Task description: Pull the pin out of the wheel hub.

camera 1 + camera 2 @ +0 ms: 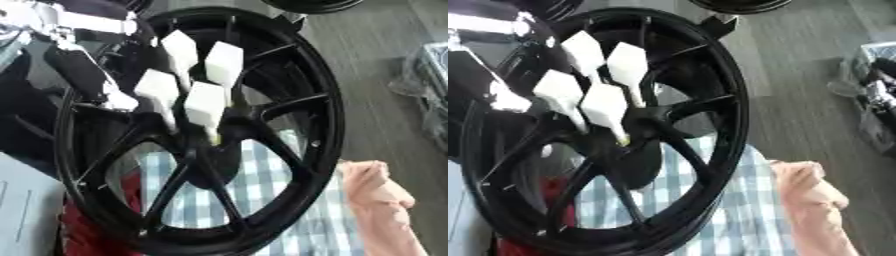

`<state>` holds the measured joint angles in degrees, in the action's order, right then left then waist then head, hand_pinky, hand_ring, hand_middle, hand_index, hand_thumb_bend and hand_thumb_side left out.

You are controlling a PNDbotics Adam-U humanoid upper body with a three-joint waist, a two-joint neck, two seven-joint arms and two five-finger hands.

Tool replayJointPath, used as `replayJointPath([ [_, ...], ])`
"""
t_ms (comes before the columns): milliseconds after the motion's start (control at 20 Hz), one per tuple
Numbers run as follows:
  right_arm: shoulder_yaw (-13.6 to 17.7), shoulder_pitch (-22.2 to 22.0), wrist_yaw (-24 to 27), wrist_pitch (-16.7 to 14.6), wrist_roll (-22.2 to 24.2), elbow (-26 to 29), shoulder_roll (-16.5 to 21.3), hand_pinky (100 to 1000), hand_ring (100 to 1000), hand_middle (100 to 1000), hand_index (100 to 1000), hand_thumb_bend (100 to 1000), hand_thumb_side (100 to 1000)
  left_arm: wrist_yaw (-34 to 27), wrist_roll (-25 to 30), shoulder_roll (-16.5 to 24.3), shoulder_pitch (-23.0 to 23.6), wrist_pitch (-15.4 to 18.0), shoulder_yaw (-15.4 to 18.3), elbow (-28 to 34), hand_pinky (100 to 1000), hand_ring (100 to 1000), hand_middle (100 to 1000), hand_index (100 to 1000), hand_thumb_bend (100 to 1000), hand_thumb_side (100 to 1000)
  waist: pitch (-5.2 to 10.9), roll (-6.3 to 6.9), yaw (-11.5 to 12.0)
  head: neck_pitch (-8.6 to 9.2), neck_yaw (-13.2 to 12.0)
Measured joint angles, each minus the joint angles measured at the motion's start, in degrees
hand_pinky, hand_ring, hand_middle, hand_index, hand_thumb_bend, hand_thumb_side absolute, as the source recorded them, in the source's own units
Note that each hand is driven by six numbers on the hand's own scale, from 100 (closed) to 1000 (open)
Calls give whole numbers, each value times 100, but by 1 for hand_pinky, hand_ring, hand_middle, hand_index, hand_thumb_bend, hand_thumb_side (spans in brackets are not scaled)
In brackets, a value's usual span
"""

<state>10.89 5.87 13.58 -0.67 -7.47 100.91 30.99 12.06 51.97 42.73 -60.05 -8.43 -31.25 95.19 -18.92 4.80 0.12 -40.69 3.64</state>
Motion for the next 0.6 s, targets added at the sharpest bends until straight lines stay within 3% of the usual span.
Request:
replayJointPath([
  [300,0,12,0,1,-1,0,0,733,811,869,861,100,483,9,-3,-48,1,34,-37,-63,659,637,613,741,345,296,0,-2,-1,0,-1],
  [450,0,12,0,3,-3,0,0,733,811,869,861,100,479,9,-5,-73,1,40,-38,-94,629,597,570,701,292,297,0,-2,-1,0,-1],
  [600,0,12,0,8,-8,0,0,733,812,869,861,100,482,8,-9,-98,0,33,-34,-96,597,555,518,648,239,243,0,-2,-1,-1,-1],
])
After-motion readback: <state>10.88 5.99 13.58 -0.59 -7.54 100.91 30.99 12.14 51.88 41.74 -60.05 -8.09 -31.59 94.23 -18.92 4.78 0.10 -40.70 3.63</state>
